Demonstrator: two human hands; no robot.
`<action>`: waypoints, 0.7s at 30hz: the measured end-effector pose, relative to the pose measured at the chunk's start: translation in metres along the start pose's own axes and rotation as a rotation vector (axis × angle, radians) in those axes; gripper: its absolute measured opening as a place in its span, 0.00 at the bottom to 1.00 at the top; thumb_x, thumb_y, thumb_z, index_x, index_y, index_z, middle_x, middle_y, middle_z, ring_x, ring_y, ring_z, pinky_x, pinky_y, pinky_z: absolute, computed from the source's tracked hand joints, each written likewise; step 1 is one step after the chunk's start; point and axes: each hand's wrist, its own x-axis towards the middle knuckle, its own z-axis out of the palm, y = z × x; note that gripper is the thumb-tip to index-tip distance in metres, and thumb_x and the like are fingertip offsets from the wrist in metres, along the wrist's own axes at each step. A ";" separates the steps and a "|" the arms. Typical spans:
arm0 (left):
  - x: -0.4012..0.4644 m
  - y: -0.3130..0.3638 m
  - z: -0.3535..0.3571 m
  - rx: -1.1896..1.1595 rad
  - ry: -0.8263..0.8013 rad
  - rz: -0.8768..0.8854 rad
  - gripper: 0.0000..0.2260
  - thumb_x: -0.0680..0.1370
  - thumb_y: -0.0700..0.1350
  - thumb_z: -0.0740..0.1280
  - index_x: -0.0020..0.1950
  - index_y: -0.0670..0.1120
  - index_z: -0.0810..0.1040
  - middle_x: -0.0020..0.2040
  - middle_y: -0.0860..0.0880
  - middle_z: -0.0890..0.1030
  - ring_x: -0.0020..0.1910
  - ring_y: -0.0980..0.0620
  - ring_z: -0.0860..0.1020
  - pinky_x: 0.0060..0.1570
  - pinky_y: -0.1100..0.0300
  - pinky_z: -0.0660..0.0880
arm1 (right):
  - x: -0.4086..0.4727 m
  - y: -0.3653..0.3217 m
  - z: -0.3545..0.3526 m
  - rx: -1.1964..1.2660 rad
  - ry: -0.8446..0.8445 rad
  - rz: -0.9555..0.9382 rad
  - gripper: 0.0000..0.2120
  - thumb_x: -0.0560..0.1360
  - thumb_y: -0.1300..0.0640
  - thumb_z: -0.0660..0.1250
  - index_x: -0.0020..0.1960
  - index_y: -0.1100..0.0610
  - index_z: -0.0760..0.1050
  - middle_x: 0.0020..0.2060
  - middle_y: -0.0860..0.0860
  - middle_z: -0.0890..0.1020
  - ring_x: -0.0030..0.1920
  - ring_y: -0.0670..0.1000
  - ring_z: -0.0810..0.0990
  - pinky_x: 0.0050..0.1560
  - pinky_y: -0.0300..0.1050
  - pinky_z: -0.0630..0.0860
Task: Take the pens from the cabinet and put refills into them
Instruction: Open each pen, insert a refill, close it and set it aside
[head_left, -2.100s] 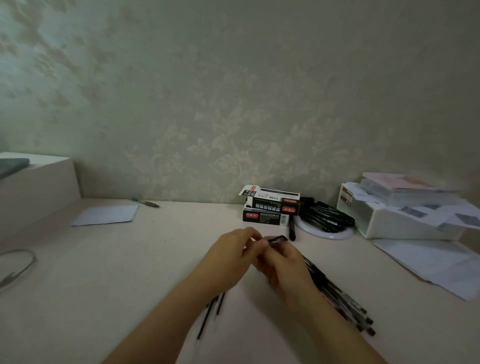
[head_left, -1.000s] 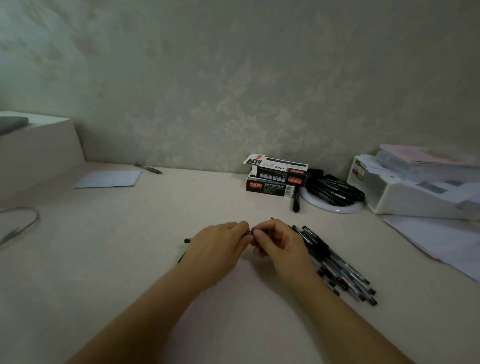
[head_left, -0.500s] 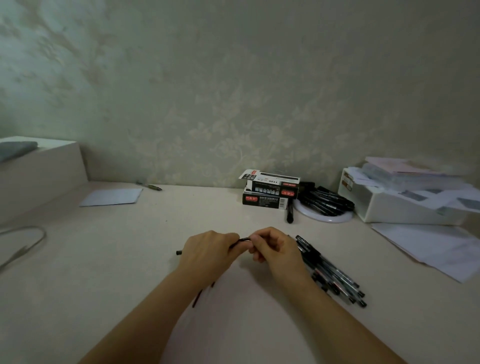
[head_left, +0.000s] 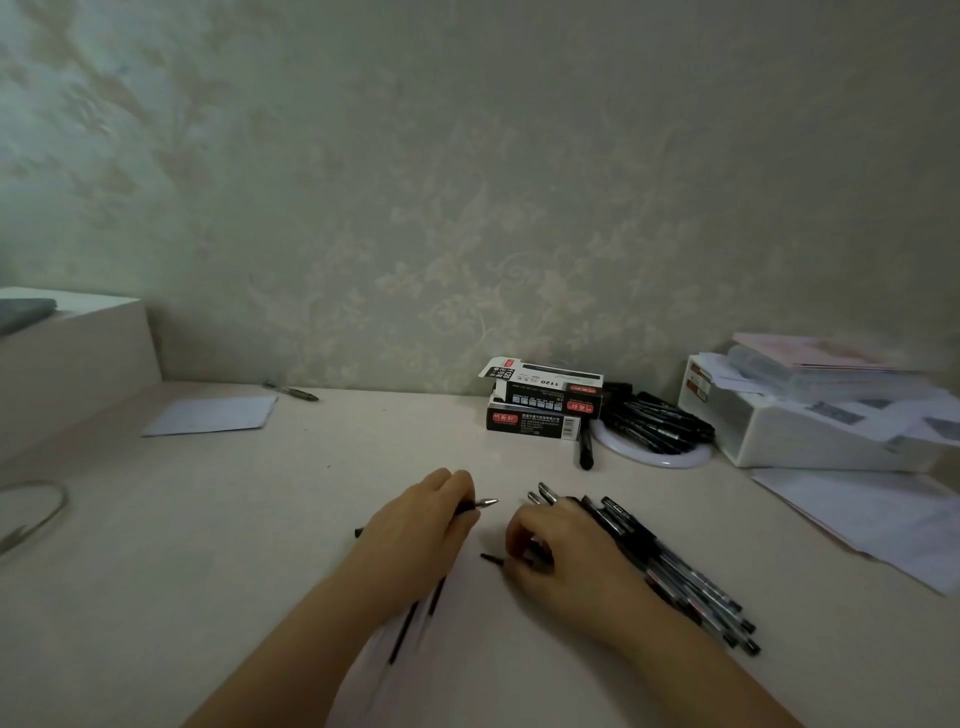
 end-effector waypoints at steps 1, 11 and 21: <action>0.001 0.000 0.001 -0.006 -0.002 0.011 0.06 0.81 0.52 0.59 0.48 0.51 0.67 0.44 0.55 0.70 0.38 0.54 0.72 0.40 0.55 0.74 | 0.000 0.001 0.000 -0.001 -0.002 -0.007 0.02 0.73 0.53 0.66 0.43 0.49 0.73 0.41 0.43 0.77 0.47 0.42 0.70 0.46 0.41 0.74; 0.003 0.002 0.003 -0.066 0.009 0.093 0.05 0.80 0.52 0.62 0.50 0.52 0.72 0.45 0.56 0.71 0.39 0.57 0.72 0.39 0.61 0.73 | 0.007 0.002 -0.001 0.172 0.164 0.129 0.08 0.77 0.42 0.64 0.51 0.43 0.78 0.43 0.36 0.80 0.49 0.36 0.72 0.46 0.30 0.66; 0.003 0.008 -0.001 -0.143 0.036 0.160 0.06 0.80 0.50 0.62 0.52 0.50 0.76 0.46 0.55 0.73 0.40 0.57 0.73 0.42 0.60 0.73 | 0.008 -0.003 -0.007 0.388 0.099 0.149 0.05 0.76 0.50 0.70 0.44 0.42 0.84 0.37 0.35 0.82 0.45 0.39 0.77 0.44 0.29 0.71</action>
